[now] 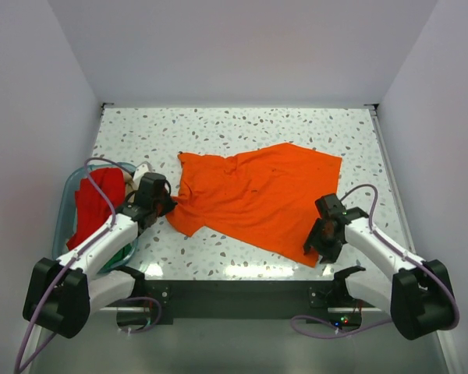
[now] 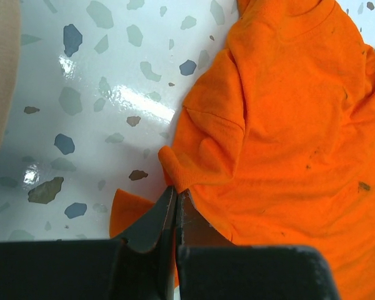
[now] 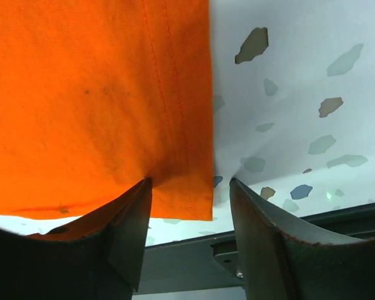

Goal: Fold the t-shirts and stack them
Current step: Flatten the tshirt out

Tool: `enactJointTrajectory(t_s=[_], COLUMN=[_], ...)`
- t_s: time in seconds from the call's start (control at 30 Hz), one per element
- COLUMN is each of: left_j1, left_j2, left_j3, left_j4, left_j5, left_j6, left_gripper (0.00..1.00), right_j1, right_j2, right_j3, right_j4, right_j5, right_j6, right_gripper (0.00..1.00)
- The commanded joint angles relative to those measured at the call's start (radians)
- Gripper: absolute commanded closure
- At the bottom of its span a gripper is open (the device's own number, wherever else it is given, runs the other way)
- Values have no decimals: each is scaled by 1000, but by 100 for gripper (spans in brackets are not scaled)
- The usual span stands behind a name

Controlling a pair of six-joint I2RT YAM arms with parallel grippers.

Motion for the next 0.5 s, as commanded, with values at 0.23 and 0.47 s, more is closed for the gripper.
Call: enactJointTrajectory(t_s=[0.23, 0.47], left_j1=[9, 9], left_j2=[5, -24], left_j3=[60, 154], left_j4=[37, -18], left_j5=[23, 63], left_j6=[31, 106], left_gripper=[100, 100], right_j1=[16, 15], right_j2=[174, 156], right_j3=[28, 256], right_j4=[148, 104], right_j5=[-77, -108], right_j6=[-37, -124], right_gripper=[76, 100])
